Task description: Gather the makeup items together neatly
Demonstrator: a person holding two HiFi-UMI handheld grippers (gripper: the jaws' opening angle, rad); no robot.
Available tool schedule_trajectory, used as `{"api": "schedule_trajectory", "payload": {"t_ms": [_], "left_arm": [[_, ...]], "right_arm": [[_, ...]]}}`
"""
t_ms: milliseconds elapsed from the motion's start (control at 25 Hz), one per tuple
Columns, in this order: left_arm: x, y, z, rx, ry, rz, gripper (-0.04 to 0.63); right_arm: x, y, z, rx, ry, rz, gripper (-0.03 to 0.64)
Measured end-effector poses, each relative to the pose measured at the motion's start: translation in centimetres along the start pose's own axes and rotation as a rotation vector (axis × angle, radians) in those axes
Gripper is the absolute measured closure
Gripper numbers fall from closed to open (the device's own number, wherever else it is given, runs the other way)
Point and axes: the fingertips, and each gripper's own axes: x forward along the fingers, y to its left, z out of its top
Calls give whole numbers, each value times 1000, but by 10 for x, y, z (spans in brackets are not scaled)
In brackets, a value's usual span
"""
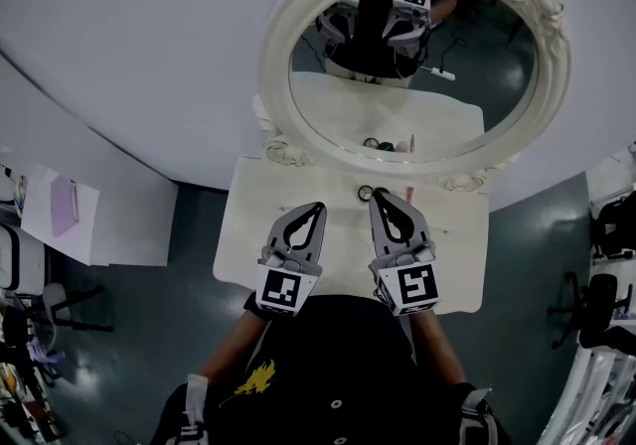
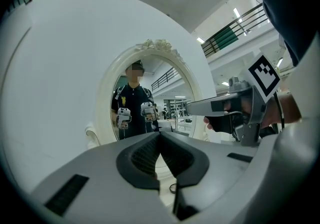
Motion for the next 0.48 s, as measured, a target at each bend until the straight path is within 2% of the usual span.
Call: {"api": "schedule_trajectory", "payload": {"t_ms": [160,320,480], "left_arm": [[2,0,9,0,-72,-3,582],[0,-2,2,4,-7,-23,583],[1,-5,10,22,-72,-30,581]], "right_arm": [[-2,-2,1,3,5,-15,603],[-3,-1,-2,-2,5,-12,603],[-4,4,4,-42,-6,-15,603]]}}
